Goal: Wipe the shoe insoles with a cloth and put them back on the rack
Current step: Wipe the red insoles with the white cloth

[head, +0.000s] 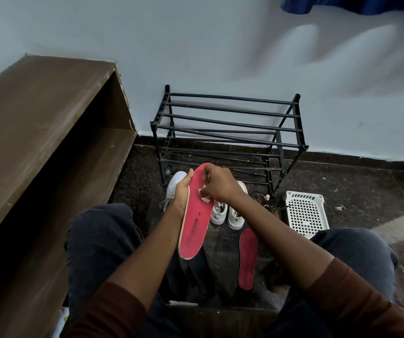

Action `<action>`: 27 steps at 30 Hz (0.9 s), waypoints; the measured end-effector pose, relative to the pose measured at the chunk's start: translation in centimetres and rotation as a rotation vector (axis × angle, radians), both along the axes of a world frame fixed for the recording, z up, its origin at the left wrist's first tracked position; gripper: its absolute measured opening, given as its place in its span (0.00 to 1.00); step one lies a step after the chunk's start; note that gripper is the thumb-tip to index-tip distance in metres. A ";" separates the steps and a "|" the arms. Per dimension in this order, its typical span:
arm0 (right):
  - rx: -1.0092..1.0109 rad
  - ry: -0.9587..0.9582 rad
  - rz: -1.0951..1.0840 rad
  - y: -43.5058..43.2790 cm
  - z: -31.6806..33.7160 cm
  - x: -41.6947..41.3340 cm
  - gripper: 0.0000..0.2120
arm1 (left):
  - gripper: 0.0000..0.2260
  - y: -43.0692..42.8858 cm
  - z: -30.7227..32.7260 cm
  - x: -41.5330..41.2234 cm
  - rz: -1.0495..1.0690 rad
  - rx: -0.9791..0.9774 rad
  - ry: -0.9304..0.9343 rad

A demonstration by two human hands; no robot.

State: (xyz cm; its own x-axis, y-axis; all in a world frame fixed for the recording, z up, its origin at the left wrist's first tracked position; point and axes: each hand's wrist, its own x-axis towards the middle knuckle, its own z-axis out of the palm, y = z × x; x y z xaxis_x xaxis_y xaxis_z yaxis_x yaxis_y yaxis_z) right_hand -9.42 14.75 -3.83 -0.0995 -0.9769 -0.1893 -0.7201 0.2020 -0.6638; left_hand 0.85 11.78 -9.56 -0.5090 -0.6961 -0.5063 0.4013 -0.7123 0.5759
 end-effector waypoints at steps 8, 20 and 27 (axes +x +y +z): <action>-0.185 0.106 -0.187 -0.9 -1.1 -1.0 0.11 | 0.18 0.6 1.1 0.0 -0.027 0.030 -0.047; 0.094 0.008 -0.020 -0.8 0.2 -1.6 0.14 | 0.16 0.1 1.4 0.6 0.085 0.037 -0.145; -0.060 -0.036 -0.254 -0.9 -0.3 -2.0 0.15 | 0.17 0.6 1.8 0.4 0.078 0.038 -0.154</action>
State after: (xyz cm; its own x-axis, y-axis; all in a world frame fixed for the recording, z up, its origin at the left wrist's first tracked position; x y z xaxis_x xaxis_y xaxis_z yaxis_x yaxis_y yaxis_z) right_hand -11.45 13.83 -4.09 -0.3372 -0.9311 -0.1393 -0.6269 0.3324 -0.7046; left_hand 1.24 12.41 -7.76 -0.3687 -0.7090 -0.6012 0.3648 -0.7052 0.6079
